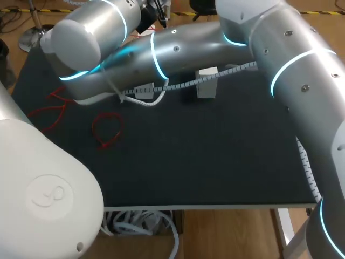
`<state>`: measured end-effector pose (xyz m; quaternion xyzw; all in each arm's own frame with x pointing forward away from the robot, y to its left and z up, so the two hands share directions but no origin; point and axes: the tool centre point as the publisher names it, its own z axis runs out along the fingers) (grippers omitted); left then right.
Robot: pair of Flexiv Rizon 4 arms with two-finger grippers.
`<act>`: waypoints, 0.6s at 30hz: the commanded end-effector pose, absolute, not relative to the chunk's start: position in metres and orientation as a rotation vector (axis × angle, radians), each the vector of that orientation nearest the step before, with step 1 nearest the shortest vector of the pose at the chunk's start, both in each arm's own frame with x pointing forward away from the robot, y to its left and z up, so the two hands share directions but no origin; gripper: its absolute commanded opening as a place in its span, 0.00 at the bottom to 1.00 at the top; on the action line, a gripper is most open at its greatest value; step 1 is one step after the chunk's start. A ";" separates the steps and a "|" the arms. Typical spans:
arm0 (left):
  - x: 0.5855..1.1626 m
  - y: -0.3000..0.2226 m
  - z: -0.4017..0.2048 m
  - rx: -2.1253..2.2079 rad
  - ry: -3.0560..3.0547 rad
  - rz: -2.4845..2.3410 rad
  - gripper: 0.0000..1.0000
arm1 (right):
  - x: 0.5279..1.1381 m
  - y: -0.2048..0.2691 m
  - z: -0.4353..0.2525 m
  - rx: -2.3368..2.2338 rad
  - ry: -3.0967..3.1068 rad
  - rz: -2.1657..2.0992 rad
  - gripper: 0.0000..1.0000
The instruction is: Grab the tape and strap the tape.
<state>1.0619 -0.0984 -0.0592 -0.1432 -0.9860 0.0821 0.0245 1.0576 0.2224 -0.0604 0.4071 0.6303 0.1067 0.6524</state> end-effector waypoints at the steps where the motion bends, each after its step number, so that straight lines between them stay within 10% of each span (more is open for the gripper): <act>1: 1.061 -0.098 -0.058 -0.442 -3.050 0.249 0.00 | 1.061 0.223 -0.062 1.072 1.469 0.258 0.00; 18: 1.061 -0.098 -0.058 -0.442 -3.050 0.249 0.00 | 1.059 0.223 -0.060 0.942 1.580 0.117 0.00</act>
